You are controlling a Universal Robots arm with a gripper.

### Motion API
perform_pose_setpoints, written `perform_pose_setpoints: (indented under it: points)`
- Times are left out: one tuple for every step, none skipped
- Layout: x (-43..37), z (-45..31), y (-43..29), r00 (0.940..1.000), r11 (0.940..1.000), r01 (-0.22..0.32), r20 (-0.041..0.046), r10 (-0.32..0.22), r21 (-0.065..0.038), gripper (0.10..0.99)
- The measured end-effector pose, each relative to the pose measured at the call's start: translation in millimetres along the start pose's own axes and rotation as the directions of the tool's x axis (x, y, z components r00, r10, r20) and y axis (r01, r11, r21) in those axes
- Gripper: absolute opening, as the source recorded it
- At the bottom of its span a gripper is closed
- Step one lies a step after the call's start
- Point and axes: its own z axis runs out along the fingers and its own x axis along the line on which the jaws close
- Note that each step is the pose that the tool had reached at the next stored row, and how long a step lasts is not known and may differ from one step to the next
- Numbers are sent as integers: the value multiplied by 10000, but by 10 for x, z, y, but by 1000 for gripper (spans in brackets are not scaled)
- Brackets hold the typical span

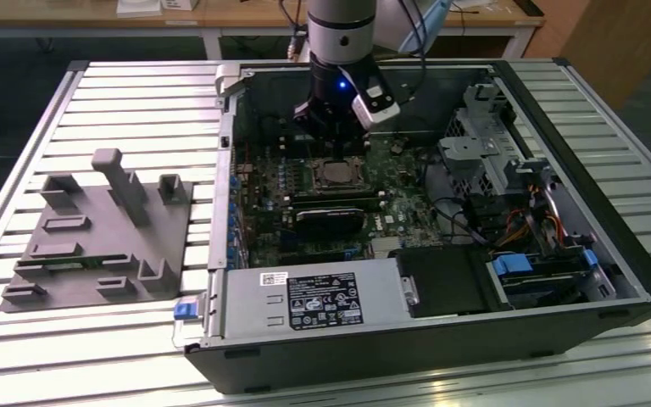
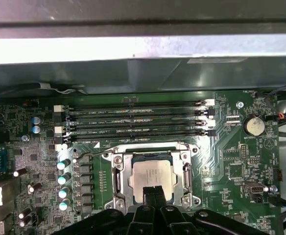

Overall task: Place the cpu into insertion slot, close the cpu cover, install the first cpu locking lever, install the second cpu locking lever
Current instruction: 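Install the first cpu locking lever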

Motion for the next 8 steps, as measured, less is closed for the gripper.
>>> perform_pose_setpoints:
  points:
    - [-1, -15, 0, 10000, 10000, 0, 0, 0, 0, 106]
    - [-1, -27, 0, 10000, 10000, 0, 0, 0, 0, 106]
    - [-2, -35, 0, 10000, 10000, 0, 0, 0, 0, 106]
    - [-2, -39, 1, 10000, 10000, 0, 0, 0, 0, 106]
    - [-2, -38, 1, 10000, 10000, 0, 1, 0, -2, 106]
    - [-2, -38, 1, 10000, 10000, 0, 1, 0, -1, 106]
    - [-2, -38, 1, 10000, 10000, 1, 1, -1, -1, 106]
    - [0, -39, 1, 10000, 10000, 1, 0, -1, 0, 106]
